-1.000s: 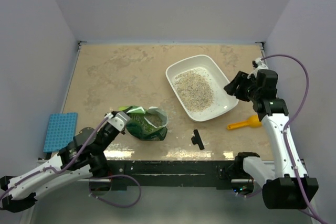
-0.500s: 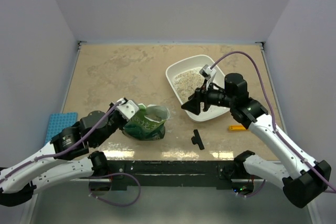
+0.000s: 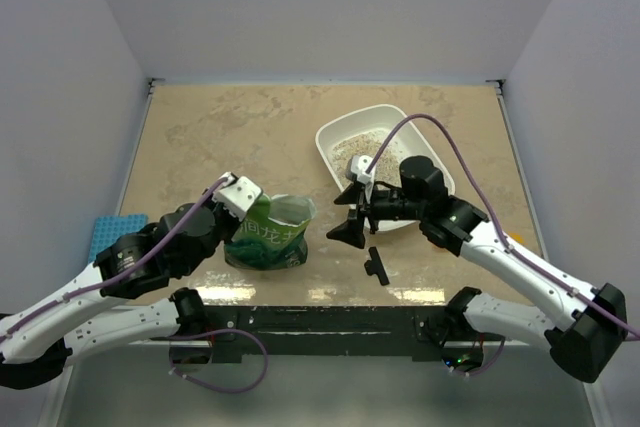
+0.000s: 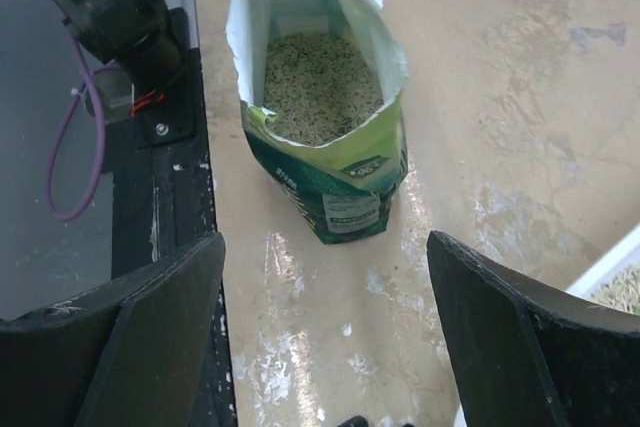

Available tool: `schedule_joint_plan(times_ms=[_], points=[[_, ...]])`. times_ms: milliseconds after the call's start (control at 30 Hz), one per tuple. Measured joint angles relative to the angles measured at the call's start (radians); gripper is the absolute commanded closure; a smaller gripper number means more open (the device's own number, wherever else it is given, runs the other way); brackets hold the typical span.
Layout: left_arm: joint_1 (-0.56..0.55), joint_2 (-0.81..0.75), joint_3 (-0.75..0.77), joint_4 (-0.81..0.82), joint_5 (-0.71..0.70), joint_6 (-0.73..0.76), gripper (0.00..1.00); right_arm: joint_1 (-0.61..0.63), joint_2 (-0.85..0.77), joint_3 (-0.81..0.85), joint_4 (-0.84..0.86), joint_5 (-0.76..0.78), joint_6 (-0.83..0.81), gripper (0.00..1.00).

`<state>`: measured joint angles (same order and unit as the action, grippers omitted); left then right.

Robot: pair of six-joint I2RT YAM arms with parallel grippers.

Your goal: Fill the litter box with clean litter

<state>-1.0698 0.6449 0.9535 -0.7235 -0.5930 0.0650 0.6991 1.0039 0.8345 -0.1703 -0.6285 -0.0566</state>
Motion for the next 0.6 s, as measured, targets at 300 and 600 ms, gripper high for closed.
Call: schedule_joint_plan(times_ms=[300,600], points=[[0.000,-0.063,-0.021,-0.020,-0.013,-0.031,1.00,0.035,0.152,-0.001,0.072,-0.029,-0.131,0.08],[0.000,-0.092,-0.036,-0.021,-0.012,-0.046,1.00,0.035,0.243,-0.001,0.219,-0.161,-0.181,0.01]])
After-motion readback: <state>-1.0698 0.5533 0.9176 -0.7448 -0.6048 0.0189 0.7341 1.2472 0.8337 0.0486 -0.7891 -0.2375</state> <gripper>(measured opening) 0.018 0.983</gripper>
